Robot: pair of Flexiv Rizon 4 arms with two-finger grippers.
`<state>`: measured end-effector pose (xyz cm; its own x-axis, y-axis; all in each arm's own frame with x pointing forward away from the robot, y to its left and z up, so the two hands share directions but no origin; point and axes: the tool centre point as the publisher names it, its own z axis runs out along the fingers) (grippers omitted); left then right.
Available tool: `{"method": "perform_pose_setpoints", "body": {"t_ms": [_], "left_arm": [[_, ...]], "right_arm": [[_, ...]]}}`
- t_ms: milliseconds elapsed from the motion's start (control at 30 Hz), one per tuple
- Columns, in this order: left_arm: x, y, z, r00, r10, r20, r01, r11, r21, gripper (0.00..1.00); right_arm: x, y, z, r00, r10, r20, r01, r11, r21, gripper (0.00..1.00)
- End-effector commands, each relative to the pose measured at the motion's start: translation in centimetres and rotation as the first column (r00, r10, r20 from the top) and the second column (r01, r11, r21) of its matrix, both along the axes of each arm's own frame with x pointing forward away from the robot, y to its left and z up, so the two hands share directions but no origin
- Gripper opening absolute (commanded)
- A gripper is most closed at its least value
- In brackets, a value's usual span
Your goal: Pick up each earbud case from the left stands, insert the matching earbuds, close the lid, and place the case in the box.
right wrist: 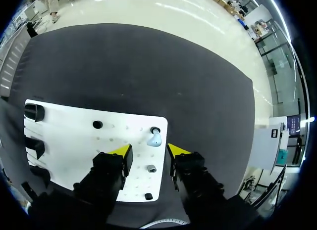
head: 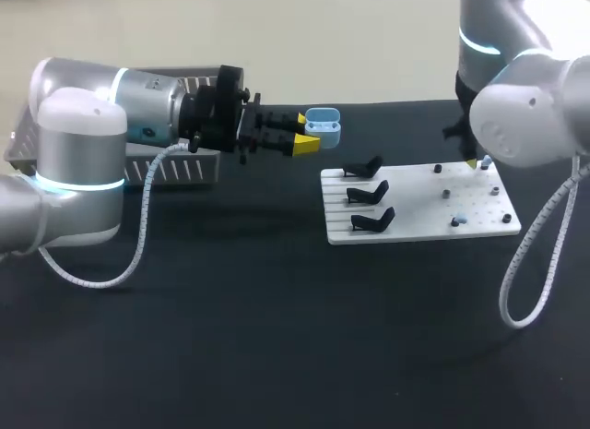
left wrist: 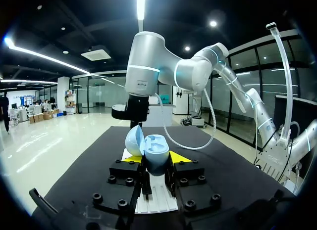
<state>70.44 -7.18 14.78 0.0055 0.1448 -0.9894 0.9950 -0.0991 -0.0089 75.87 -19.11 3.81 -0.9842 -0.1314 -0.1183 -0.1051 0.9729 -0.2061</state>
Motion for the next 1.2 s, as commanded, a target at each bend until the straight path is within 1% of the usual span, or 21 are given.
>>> {"method": "perform_pose_setpoints", "body": {"t_ms": [33,500,867,1133,1200], "left_arm": [[-0.2,0.0,-0.1,1.0,0.006,0.004,-0.006,1.0,-0.003,0.0],[-0.2,0.0,-0.1,1.0,0.006,0.004,-0.006,1.0,-0.003,0.0],[-0.2,0.0,-0.1,1.0,0.006,0.004,-0.006,1.0,-0.003,0.0],[-0.2,0.0,-0.1,1.0,0.006,0.004,-0.006,1.0,-0.003,0.0],[-0.2,0.0,-0.1,1.0,0.006,0.004,-0.006,1.0,-0.003,0.0]], "right_arm": [[-0.1,0.0,-0.2,1.0,-0.01,0.017,0.01,1.0,-0.009,0.39],[0.4,0.0,-1.0,1.0,-0.026,0.015,0.026,0.999,-0.024,0.38],[0.8,-0.3,-1.4,0.999,-0.045,0.025,0.045,0.998,-0.033,0.34],[1.1,-0.7,-1.5,0.997,-0.062,0.036,0.063,0.997,-0.038,0.29],[1.2,-0.8,-1.5,0.997,-0.064,0.038,0.066,0.997,-0.039,0.27]]}}
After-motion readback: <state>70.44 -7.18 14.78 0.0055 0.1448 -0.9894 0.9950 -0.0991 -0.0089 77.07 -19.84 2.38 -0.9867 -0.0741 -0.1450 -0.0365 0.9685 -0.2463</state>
